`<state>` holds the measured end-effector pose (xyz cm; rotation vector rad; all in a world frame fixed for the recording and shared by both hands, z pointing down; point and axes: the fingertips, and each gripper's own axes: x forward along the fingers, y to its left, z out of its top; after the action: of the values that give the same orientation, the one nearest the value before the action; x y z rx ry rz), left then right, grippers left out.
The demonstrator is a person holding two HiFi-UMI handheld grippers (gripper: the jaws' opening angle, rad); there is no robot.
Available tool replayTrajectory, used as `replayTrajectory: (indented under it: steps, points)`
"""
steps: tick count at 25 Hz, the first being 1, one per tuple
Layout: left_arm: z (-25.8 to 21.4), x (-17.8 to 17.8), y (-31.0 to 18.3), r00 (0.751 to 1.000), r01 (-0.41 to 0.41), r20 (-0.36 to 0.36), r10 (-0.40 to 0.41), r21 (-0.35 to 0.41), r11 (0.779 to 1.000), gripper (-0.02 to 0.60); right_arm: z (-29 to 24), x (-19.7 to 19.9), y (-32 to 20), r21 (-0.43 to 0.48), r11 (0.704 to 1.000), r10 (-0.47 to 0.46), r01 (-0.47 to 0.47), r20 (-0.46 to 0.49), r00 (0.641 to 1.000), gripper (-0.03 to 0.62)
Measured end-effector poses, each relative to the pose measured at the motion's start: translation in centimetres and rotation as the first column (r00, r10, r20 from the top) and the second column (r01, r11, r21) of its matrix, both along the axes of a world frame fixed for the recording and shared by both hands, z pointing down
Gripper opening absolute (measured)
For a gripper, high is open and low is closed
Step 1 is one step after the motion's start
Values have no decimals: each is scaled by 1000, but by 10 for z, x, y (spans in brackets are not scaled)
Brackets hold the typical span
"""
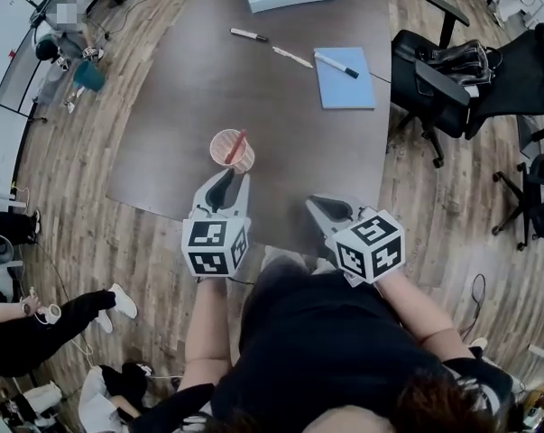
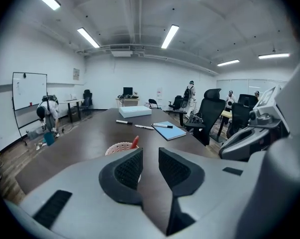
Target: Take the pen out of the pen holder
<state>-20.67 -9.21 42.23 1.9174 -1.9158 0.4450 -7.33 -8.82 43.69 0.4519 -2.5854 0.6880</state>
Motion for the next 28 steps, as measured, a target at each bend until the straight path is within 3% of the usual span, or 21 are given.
replayTrajectory:
  steps: [13,28]
  points:
    - [20,-40,-63,986,-154,51,159,-81,985,115,14,-44,-40,-35,995,88,-90,-37,995,15]
    - [47,-41,-94,943,-293,91,319,-222,930,95,35,-60,-67,-90,982,157,-163,-73,985,15]
